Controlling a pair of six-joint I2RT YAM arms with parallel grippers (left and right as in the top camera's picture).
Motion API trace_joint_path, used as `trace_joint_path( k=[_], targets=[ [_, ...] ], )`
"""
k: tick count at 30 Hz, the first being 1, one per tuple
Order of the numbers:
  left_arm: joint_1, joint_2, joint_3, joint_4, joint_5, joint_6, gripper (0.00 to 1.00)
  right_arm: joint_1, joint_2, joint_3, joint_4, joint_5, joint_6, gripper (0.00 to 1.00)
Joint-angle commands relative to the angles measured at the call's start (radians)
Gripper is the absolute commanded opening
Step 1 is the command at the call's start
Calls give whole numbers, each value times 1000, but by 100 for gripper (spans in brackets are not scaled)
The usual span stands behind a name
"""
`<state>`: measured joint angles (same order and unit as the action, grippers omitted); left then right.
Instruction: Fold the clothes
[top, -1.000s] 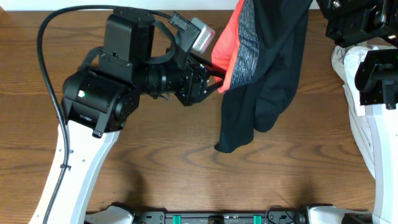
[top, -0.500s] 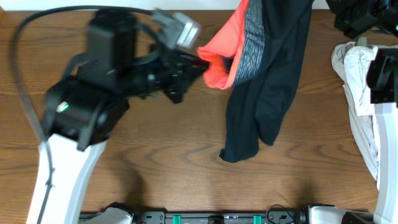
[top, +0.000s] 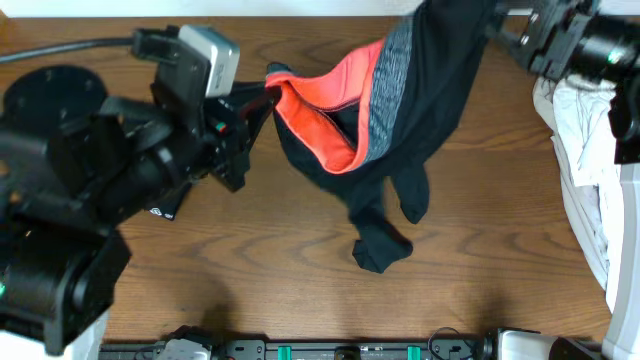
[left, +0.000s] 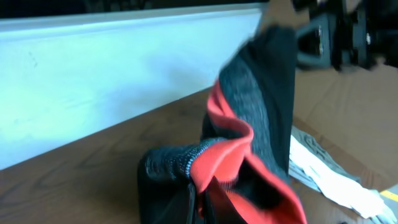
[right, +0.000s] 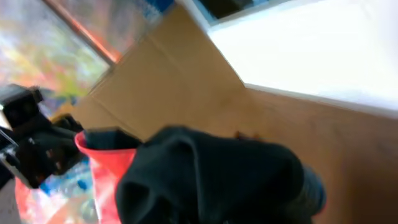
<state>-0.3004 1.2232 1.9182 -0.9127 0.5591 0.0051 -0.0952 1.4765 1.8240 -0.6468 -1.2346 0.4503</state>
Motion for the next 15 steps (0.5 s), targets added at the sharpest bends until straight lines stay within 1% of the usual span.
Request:
trace_joint_path(
  k=[1,5,9,12,15],
  targets=[
    [8,5,7,32,-20,13,6,0,17,8,-151,127,-259,10],
    [8,5,13,41,-22,13,6,11,32,8,-336,367,-344,5],
    [8,5,13,56,-22,13,6,23,37,8,-447,631,-347,6],
    [8,4,13,74,-22,0,6,29,37,8,-501,755,-348,7],
    [8,5,13,81,-21,-3,6,32,38,8,-528,756,-404,10]
  ],
)
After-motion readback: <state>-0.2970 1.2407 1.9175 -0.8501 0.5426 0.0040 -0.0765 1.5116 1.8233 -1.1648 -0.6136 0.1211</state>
